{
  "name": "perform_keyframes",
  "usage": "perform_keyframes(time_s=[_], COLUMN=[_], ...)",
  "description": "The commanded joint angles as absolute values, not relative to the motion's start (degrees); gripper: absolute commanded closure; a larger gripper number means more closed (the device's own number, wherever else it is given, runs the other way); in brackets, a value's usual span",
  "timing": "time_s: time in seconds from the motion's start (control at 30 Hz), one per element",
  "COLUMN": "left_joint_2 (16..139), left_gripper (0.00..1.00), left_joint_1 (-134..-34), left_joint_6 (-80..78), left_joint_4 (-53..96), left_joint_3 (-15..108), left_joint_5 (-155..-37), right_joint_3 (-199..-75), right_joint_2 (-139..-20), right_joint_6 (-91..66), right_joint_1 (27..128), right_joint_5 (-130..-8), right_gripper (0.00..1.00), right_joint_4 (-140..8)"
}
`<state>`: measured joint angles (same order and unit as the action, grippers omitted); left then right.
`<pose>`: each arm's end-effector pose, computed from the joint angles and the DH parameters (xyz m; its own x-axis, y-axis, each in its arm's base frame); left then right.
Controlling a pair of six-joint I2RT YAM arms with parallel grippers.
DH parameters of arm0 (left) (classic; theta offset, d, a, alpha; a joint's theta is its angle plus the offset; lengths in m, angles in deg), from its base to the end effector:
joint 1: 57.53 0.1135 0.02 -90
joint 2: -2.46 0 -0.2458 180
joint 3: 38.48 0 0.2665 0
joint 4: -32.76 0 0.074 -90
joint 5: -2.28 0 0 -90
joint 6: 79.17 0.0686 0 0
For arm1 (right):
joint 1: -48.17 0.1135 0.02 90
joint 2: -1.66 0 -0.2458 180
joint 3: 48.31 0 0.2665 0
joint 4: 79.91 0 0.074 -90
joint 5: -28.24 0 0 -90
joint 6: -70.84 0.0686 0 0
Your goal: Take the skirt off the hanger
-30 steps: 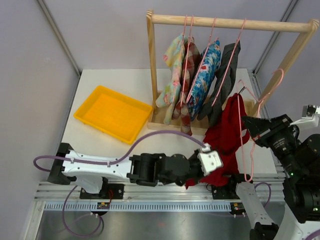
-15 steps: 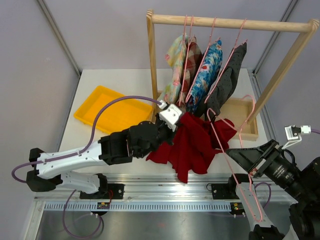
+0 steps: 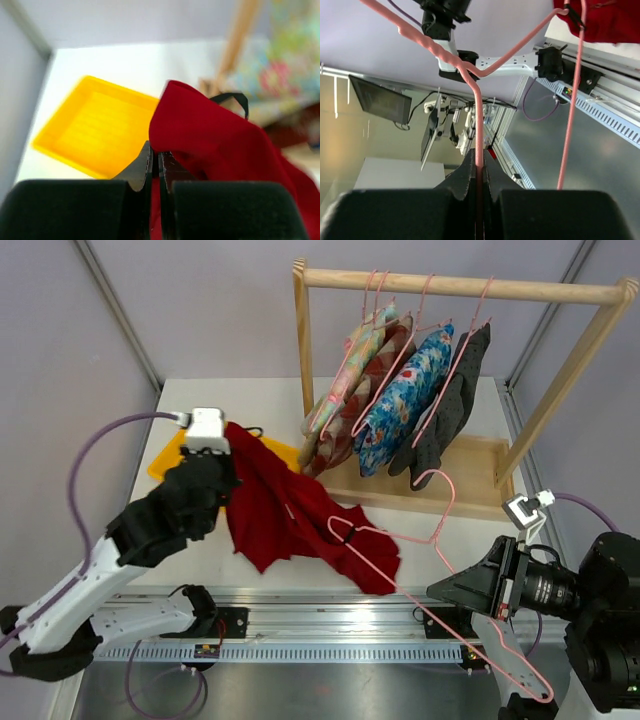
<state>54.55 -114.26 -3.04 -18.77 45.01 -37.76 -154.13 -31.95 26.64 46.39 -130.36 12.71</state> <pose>0.1577 -0.1446 0.4056 -0.2177 0.0507 -0.9747 0.0941 0.9951 0.0307 -0.0085 0.0642 0.4688 -0.8602 0.2884 -0.4206 -0.3503 0.2654 0.8983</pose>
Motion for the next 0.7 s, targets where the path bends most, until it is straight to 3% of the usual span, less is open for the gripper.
perform_keyframes(time_s=[0.0, 0.17, 0.33, 0.47, 0.67], left_joint_2=[52.99, 60.53, 71.44, 71.88, 82.50], left_gripper=[1.00, 1.00, 1.00, 1.00, 1.00], left_joint_1=[-105.53, -91.66, -71.02, -65.35, -64.73], left_joint_6=[1.85, 12.74, 6.36, 2.57, 2.30], left_joint_4=[-16.02, -11.72, -17.78, -11.21, -8.03], left_joint_3=[52.37, 61.97, 73.84, 72.44, 83.06], left_joint_5=[-33.04, -40.32, -59.04, -66.08, -72.77], right_joint_3=[-153.34, -150.62, -152.80, -154.83, -156.58], right_joint_2=[-30.60, -29.11, -29.98, -30.77, -31.30], right_joint_6=[24.79, 22.94, 21.98, 20.83, 19.60], right_joint_1=[47.29, 47.29, 47.82, 47.82, 47.91], right_joint_5=[-135.94, -134.45, -127.16, -121.80, -117.32], right_gripper=[1.00, 1.00, 1.00, 1.00, 1.00], right_joint_4=[26.97, 26.97, 26.88, 26.71, 23.20])
